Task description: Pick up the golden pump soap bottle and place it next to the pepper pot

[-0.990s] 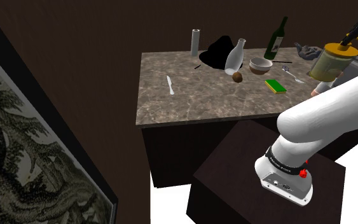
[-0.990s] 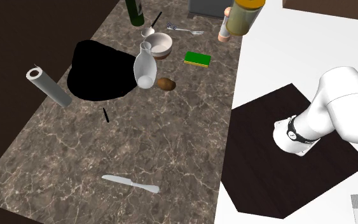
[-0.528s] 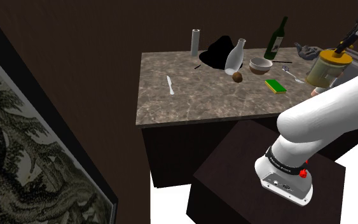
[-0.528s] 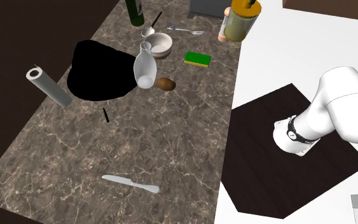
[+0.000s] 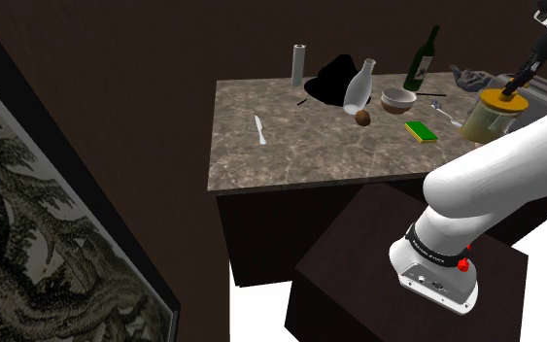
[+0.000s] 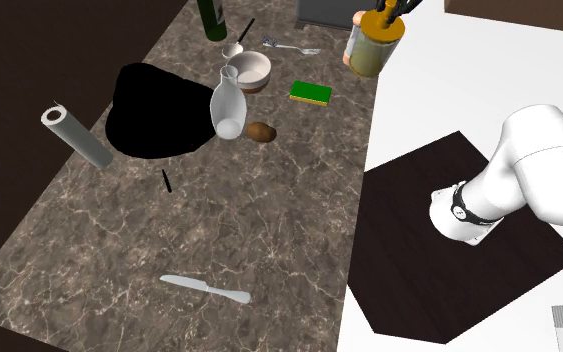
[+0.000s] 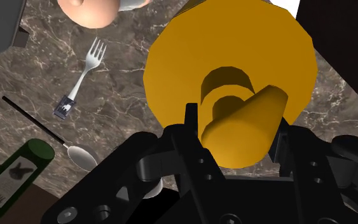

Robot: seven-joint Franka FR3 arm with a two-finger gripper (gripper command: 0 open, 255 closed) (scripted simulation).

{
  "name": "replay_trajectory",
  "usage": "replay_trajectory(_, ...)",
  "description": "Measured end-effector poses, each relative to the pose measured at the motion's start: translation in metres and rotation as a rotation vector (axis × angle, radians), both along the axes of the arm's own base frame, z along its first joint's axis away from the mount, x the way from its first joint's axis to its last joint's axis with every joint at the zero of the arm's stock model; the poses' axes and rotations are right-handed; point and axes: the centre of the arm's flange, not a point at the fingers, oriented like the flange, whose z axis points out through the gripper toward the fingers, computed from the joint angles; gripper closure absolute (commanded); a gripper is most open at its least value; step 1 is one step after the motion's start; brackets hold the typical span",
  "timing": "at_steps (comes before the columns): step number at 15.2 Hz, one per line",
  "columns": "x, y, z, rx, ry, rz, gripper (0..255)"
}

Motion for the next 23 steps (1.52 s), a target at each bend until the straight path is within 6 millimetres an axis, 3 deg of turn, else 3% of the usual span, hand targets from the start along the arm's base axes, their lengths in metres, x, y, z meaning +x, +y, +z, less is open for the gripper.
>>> replay_trajectory(16,0.0,0.0,-0.085,0.0,0.0,0.0,255)
replay_trajectory(23,-0.001,-0.001,-0.093,0.0,0.0,0.0,255)
